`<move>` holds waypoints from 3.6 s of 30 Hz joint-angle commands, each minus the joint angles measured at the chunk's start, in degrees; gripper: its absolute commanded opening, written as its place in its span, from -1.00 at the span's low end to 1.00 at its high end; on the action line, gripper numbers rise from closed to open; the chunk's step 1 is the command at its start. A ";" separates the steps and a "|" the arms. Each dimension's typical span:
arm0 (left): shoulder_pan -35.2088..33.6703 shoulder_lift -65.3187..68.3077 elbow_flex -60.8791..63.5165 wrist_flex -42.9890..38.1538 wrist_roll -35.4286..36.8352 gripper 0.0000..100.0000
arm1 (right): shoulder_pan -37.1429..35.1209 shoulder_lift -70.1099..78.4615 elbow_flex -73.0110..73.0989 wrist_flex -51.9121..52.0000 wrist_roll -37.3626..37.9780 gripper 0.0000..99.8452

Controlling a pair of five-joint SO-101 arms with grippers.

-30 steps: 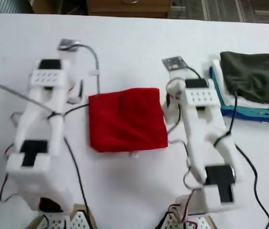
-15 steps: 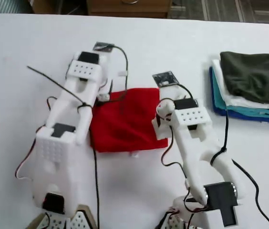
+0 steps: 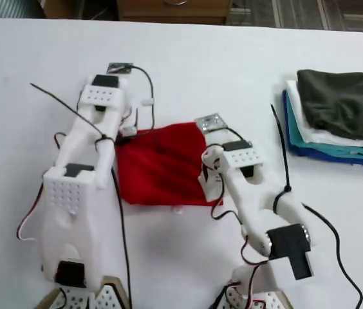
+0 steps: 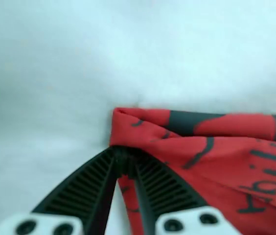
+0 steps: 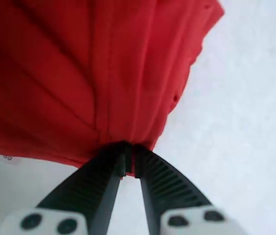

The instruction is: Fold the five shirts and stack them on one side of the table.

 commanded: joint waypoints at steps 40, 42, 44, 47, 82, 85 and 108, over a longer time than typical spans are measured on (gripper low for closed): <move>-2.20 -75.43 84.00 -42.99 -0.70 -0.94 | -1.19 25.45 -69.01 27.56 -8.62 -0.96; -1.76 -79.03 87.25 -45.19 3.16 -0.94 | -1.54 26.15 -69.98 27.65 -8.62 -0.96; -0.44 -80.88 88.75 -46.24 6.51 -0.94 | -1.71 26.86 -69.98 27.38 -8.62 -0.96; 3.16 -80.88 89.01 -46.33 10.37 -0.94 | -1.45 29.32 -70.33 27.30 -8.62 -0.96; 9.23 -68.75 94.90 -47.47 12.13 -0.94 | 2.24 38.73 -70.42 18.42 -5.10 -0.96; 9.23 -68.75 94.90 -47.47 12.13 -0.94 | 3.82 39.16 -70.33 18.77 -5.36 -0.96; 3.34 -61.45 74.15 -57.05 20.22 -0.94 | -1.45 17.80 -61.89 30.11 -4.40 -0.96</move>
